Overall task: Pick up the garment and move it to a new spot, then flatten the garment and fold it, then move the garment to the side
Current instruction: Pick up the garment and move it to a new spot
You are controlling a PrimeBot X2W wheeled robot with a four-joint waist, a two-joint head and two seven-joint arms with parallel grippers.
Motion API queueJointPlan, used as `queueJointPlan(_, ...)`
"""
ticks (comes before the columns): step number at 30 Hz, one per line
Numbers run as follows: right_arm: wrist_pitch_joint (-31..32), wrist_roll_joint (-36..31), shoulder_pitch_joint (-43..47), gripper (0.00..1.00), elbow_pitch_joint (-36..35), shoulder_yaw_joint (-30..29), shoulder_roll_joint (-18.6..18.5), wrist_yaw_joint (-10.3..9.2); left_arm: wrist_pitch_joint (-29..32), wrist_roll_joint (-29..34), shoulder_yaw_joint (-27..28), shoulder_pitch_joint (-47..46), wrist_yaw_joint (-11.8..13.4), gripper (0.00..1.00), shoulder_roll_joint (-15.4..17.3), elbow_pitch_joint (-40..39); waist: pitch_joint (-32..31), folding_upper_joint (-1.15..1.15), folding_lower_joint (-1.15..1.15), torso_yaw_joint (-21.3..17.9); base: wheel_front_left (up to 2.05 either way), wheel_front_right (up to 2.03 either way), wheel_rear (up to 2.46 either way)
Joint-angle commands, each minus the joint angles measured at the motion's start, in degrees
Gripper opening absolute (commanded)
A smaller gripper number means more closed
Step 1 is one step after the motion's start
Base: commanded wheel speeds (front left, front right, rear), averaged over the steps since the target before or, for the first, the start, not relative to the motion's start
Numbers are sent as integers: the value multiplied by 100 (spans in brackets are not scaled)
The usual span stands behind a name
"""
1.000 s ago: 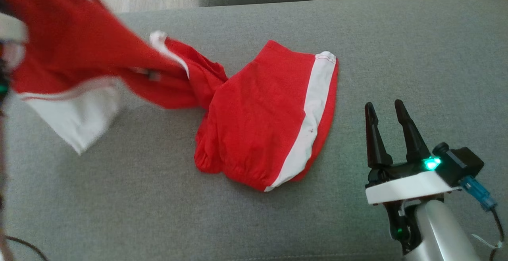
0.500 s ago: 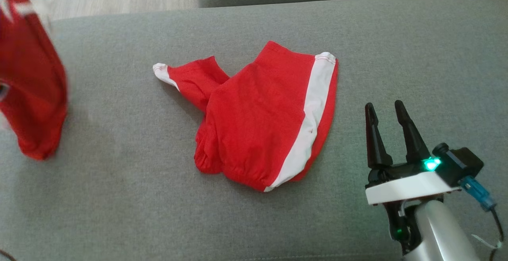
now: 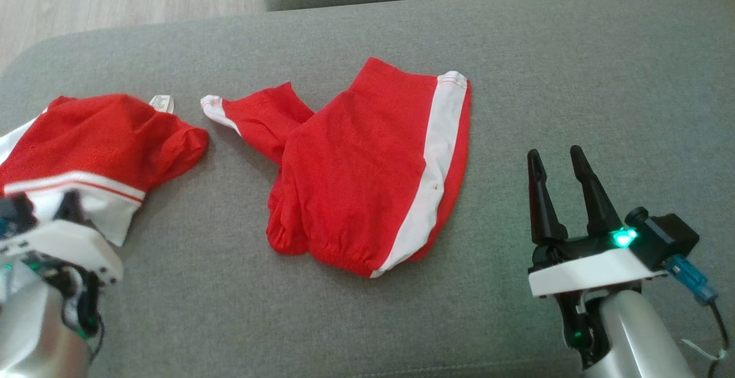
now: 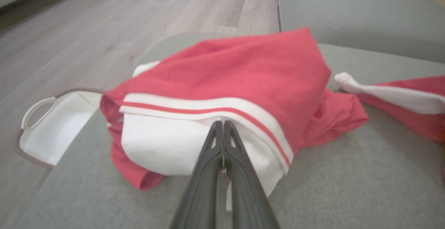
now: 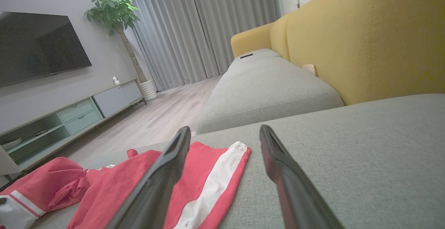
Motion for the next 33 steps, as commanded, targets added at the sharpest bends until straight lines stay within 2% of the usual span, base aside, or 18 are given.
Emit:
queueJointPlan(1, -55, -28, -84, 100, -176, 113, -26, -5, -64, -2, 151, -257, -25, 100, 210, -94, -6, 0, 0, 6, 0, 0, 0)
queueJointPlan(5, -55, -72, -73, 100, -161, 84, -26, -5, -367, 42, 112, -358, 33, 100, 79, 104, -65, 0, 0, 51, 0, 0, 0)
queueJointPlan(8, -55, -97, -74, 100, -162, 52, -26, -5, -596, 142, 88, -491, 42, 100, -11, -129, -122, 0, 0, 103, 0, 0, 0)
queueJointPlan(11, -55, -110, -69, 100, -190, 18, -26, -5, -672, 260, 137, -552, 39, 100, -144, -744, -171, 0, 0, 150, 0, 0, 0)
queueJointPlan(14, -55, -117, -58, 100, -211, -28, -26, -5, -678, 468, 292, -444, 27, 100, -309, -1746, -205, 0, 0, 198, 0, 0, 0)
queueJointPlan(18, -55, -132, -54, 100, -237, -88, -26, -5, -680, 675, 374, -145, -118, 100, -622, -2783, -239, 0, 0, 251, 0, 0, 0)
queueJointPlan(21, -55, -144, -42, 100, -246, -131, -26, -5, -681, 779, 293, 108, -253, 100, -861, -3187, -275, 0, 0, 274, 0, 0, 0)
queueJointPlan(27, -55, -155, -4, 100, -261, -188, -26, -5, -681, 894, -18, 610, -480, 100, -1268, -3303, -343, 0, 0, 279, 0, 0, 0)
queueJointPlan(33, -55, -121, 55, 100, -271, -171, -26, -5, -681, 827, -217, 1068, -544, 100, -1572, -3040, -379, 0, 0, 214, 0, 0, 0)
